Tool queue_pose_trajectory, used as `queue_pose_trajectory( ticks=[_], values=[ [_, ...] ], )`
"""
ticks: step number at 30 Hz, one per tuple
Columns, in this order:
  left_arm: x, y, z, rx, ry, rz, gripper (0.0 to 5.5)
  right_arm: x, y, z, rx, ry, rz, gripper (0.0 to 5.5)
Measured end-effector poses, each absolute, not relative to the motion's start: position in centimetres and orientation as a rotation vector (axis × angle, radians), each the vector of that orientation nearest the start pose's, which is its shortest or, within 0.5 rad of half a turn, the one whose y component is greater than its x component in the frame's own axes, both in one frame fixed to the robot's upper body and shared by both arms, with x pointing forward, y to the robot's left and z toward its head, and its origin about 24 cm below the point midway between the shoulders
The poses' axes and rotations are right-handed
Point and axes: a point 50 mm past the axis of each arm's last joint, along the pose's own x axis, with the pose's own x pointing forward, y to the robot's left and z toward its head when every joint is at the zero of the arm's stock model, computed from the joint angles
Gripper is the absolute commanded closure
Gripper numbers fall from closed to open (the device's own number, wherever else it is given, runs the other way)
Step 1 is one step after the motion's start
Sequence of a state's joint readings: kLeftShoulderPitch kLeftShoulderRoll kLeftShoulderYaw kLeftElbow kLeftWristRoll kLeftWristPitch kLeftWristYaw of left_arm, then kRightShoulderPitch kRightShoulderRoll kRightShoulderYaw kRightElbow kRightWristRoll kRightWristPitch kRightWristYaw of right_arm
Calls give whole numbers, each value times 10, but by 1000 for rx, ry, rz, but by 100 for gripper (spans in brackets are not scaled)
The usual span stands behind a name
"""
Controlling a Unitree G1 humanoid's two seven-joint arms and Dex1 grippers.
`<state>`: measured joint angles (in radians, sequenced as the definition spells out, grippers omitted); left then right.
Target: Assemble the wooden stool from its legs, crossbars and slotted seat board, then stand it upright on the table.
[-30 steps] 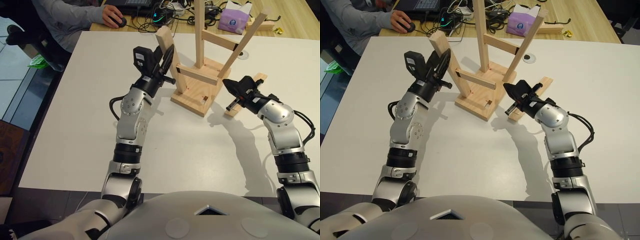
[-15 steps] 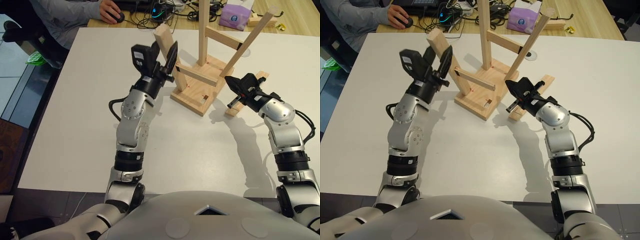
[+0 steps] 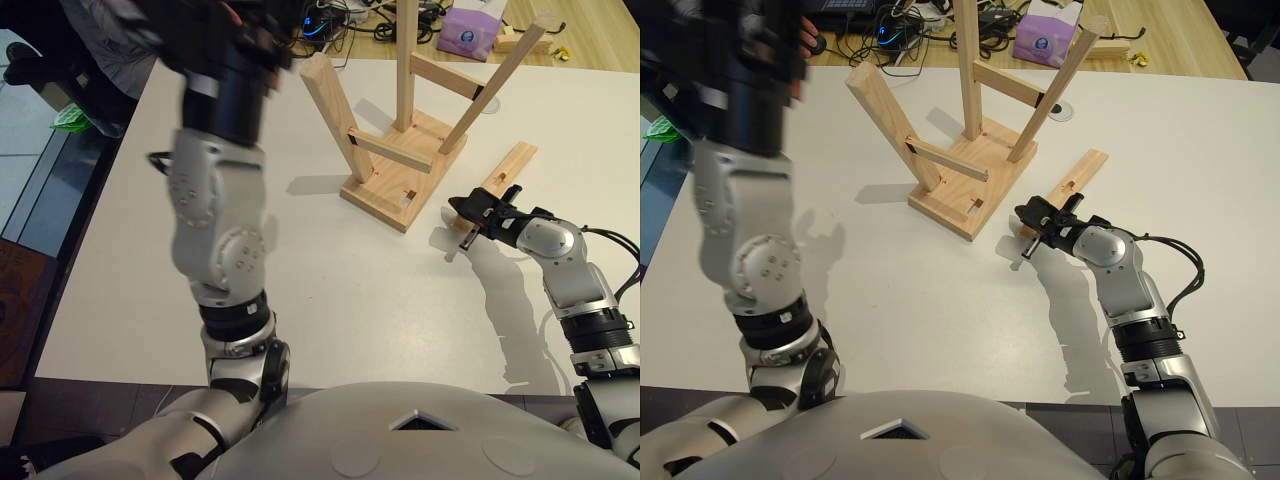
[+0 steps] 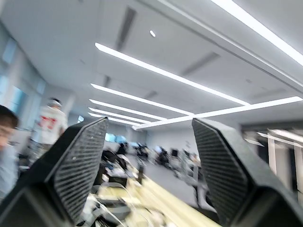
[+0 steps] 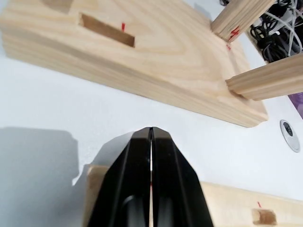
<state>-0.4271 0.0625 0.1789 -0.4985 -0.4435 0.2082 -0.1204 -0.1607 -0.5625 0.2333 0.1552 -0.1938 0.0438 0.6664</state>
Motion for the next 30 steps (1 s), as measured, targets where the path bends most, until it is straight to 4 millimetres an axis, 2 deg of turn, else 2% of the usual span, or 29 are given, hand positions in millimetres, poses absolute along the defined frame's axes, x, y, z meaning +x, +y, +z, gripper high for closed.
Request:
queue_pose_trajectory(
  ticks=[1,2,4,6,8,9,10,12,14,17,20,23,27,30],
  values=[
    [264,172,247,-303,-752,-199,222,264,-193,32,-755,345,804,550],
    [271,203,243,-306,-744,-51,222,266,-192,32,-776,353,811,550],
    [283,240,220,-290,-662,143,222,270,-191,34,-804,367,822,550],
    [299,256,185,-249,-503,238,222,271,-192,35,-817,374,819,550],
    [313,260,141,-202,-313,278,222,271,-195,38,-833,388,827,550],
    [318,257,121,-157,-221,271,222,272,-197,39,-848,400,830,550],
    [323,245,93,-55,-90,210,222,270,-202,41,-888,430,845,550],
    [321,219,75,29,-21,84,222,267,-213,42,-940,481,859,550],
    [321,191,76,73,-19,-30,222,259,-220,42,-957,518,873,550],
    [315,154,51,79,140,-140,222,247,-228,44,-957,548,895,550],
    [304,136,38,105,247,-240,222,237,-240,48,-987,593,913,550],
    [285,116,23,125,352,-368,222,229,-261,54,-1030,664,908,550],
    [273,97,22,121,376,-463,222,217,-284,63,-1065,754,905,550],
    [267,86,23,98,379,-502,222,219,-288,74,-1066,742,895,550]
  ],
)
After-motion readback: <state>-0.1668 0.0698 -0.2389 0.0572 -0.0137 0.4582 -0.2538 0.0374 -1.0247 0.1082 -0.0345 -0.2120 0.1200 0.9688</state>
